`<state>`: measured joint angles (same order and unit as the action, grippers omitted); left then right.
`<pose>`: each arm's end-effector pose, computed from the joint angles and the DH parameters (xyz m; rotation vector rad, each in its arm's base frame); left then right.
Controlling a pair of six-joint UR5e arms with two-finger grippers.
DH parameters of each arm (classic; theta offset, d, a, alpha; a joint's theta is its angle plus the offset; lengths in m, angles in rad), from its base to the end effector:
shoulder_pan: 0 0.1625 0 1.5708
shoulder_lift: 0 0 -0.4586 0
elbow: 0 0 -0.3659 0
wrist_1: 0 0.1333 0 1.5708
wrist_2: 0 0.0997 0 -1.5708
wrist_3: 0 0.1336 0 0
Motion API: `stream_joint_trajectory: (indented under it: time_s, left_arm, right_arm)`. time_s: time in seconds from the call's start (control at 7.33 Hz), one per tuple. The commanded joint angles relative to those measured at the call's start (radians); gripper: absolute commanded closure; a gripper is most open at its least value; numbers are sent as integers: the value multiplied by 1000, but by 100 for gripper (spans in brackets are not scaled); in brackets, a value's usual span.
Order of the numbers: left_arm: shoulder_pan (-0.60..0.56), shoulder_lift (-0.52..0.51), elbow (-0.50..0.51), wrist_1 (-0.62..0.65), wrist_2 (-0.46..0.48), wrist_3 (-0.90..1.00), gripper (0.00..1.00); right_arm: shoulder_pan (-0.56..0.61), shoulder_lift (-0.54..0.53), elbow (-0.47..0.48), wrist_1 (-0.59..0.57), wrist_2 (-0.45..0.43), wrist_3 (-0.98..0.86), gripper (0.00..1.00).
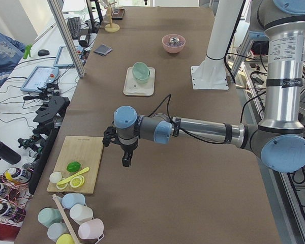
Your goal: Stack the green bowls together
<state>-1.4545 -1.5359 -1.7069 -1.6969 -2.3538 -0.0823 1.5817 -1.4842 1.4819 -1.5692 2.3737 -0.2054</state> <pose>0.0153 -0.4679 0.6536 0.1373 0.7973 0.1211 0.0427 -0.5048 0.7131 0.0861 -0.7995 -0.1836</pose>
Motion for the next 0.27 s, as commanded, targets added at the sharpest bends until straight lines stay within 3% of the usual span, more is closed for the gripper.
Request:
stream_joint_trajectory:
  time_s: [0.0,0.14]
  left_arm:
    - [0,-3,-4,-24,1,-1,2]
    - [-1,-1,-4,-26,1,-1,3]
  right_arm:
    - [0,1,0,0,-2,0,0]
    - [0,1,1,0,-2,0,0]
